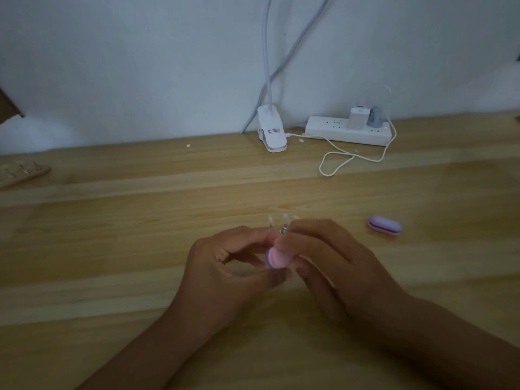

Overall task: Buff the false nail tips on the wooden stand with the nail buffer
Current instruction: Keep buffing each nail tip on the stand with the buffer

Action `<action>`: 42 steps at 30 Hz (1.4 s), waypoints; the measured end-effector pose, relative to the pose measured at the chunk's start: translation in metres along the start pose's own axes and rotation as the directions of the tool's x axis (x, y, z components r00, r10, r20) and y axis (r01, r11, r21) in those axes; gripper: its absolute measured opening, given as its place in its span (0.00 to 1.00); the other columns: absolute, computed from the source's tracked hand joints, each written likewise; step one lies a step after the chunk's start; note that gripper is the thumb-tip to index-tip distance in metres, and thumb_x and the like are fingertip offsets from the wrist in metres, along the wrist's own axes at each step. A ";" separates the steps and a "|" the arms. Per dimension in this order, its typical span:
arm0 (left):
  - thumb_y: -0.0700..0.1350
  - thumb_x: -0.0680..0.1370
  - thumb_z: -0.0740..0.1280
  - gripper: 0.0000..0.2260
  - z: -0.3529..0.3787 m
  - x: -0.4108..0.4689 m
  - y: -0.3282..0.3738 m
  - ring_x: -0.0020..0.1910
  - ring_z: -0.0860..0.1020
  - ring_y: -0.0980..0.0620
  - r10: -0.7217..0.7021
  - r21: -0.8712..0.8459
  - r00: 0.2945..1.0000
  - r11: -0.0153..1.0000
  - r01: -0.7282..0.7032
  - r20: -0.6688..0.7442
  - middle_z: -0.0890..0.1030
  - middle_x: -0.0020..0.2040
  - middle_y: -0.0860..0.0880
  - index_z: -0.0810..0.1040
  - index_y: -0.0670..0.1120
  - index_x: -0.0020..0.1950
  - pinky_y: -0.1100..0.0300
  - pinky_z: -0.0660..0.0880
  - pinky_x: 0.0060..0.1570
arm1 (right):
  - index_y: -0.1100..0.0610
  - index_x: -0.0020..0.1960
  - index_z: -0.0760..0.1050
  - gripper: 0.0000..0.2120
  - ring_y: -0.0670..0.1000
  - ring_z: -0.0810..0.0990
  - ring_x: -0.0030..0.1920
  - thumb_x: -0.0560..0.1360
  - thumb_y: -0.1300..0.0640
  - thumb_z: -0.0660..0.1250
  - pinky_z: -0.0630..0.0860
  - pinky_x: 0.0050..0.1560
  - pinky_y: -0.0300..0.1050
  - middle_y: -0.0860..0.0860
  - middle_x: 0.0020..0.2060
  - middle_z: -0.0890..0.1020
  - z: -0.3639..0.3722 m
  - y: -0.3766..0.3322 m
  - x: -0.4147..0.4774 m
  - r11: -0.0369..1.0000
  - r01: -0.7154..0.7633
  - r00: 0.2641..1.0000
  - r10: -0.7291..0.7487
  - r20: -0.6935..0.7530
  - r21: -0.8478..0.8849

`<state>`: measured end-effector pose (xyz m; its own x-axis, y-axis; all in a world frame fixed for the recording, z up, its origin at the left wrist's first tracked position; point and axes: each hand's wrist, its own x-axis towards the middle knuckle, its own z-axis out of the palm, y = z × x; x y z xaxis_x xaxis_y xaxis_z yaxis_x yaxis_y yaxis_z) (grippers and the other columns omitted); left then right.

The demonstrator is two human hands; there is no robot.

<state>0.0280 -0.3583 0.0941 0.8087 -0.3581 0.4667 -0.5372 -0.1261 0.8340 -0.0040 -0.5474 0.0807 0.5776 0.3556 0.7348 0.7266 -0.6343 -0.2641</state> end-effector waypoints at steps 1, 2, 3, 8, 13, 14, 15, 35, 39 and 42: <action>0.39 0.63 0.79 0.17 -0.001 0.000 -0.001 0.42 0.83 0.56 -0.022 0.002 1.000 1.000 0.022 -0.014 0.85 0.44 0.53 0.84 0.52 0.49 0.63 0.79 0.42 | 0.62 0.58 0.80 0.10 0.53 0.79 0.54 0.81 0.63 0.61 0.75 0.57 0.41 0.56 0.54 0.80 -0.003 0.005 0.002 0.999 -0.039 0.999 0.039 0.016 -0.027; 0.38 0.63 0.79 0.17 -0.001 0.001 -0.002 0.42 0.84 0.56 -0.043 -0.001 0.999 0.999 0.043 -0.028 0.85 0.44 0.53 0.84 0.52 0.48 0.62 0.79 0.41 | 0.63 0.56 0.80 0.10 0.51 0.79 0.54 0.80 0.64 0.61 0.74 0.58 0.40 0.55 0.53 0.80 -0.006 0.010 0.005 0.995 -0.093 0.995 0.094 0.027 -0.042; 0.38 0.63 0.79 0.16 -0.001 0.001 -0.003 0.42 0.84 0.56 -0.057 0.000 0.998 0.998 0.057 -0.035 0.85 0.44 0.53 0.85 0.52 0.47 0.62 0.80 0.41 | 0.63 0.56 0.79 0.10 0.48 0.77 0.53 0.80 0.65 0.61 0.72 0.58 0.38 0.53 0.53 0.79 -0.009 0.013 0.006 0.988 -0.147 0.989 0.148 0.024 -0.043; 0.42 0.63 0.79 0.17 0.000 0.002 -0.002 0.42 0.83 0.58 -0.075 0.013 0.997 0.997 0.075 -0.009 0.85 0.44 0.55 0.84 0.54 0.50 0.66 0.78 0.40 | 0.58 0.60 0.73 0.08 0.47 0.76 0.55 0.82 0.59 0.59 0.73 0.59 0.39 0.51 0.54 0.78 0.002 -0.002 0.003 0.996 -0.092 0.995 0.092 -0.031 -0.005; 0.41 0.63 0.78 0.16 -0.001 0.002 -0.003 0.43 0.83 0.57 -0.067 0.063 0.998 0.996 0.068 -0.019 0.85 0.44 0.55 0.84 0.52 0.48 0.63 0.79 0.39 | 0.59 0.57 0.75 0.10 0.57 0.80 0.52 0.79 0.60 0.59 0.77 0.52 0.55 0.55 0.52 0.81 0.001 0.008 0.002 0.984 -0.085 0.995 0.092 0.036 -0.154; 0.40 0.62 0.79 0.15 0.000 0.002 -0.004 0.42 0.83 0.57 -0.074 0.073 0.997 0.994 0.076 -0.025 0.85 0.44 0.55 0.84 0.52 0.46 0.63 0.79 0.39 | 0.61 0.55 0.76 0.10 0.57 0.79 0.50 0.78 0.61 0.59 0.77 0.51 0.56 0.54 0.51 0.80 -0.002 0.012 0.003 0.982 -0.143 0.989 0.146 0.019 -0.126; 0.40 0.62 0.78 0.15 0.000 0.002 -0.004 0.42 0.83 0.57 -0.080 0.084 0.996 0.993 0.082 -0.025 0.85 0.43 0.55 0.84 0.52 0.46 0.63 0.79 0.38 | 0.62 0.54 0.76 0.10 0.56 0.78 0.49 0.78 0.60 0.58 0.76 0.51 0.55 0.53 0.50 0.78 -0.003 0.013 0.004 0.979 -0.186 0.983 0.186 -0.002 -0.088; 0.38 0.62 0.79 0.15 -0.005 0.001 0.002 0.42 0.83 0.53 0.007 0.009 0.999 1.000 -0.007 -0.035 0.85 0.43 0.50 0.84 0.47 0.46 0.61 0.79 0.37 | 0.60 0.57 0.77 0.12 0.59 0.81 0.48 0.77 0.61 0.60 0.74 0.50 0.52 0.57 0.51 0.82 -0.009 0.009 0.004 0.960 -0.049 0.998 0.056 0.017 -0.276; 0.38 0.61 0.79 0.17 -0.004 0.000 0.003 0.42 0.83 0.54 -0.040 0.014 0.999 0.999 0.040 0.016 0.85 0.43 0.52 0.85 0.49 0.49 0.60 0.79 0.37 | 0.59 0.57 0.78 0.11 0.55 0.79 0.51 0.79 0.59 0.61 0.74 0.52 0.52 0.53 0.53 0.80 -0.009 0.005 0.003 0.986 -0.053 0.998 0.058 0.030 -0.158; 0.38 0.63 0.78 0.17 -0.003 -0.001 0.004 0.42 0.83 0.54 -0.006 0.070 0.999 0.998 0.002 0.051 0.85 0.43 0.53 0.85 0.48 0.50 0.58 0.79 0.39 | 0.59 0.58 0.81 0.11 0.54 0.79 0.51 0.79 0.60 0.63 0.73 0.52 0.49 0.54 0.55 0.81 -0.004 -0.001 -0.001 0.986 0.045 0.996 -0.032 0.082 -0.163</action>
<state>0.0262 -0.3554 0.0977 0.7985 -0.4039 0.4464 -0.5508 -0.1910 0.8125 -0.0069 -0.5502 0.0830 0.5823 0.4310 0.6893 0.6819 -0.7206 -0.1254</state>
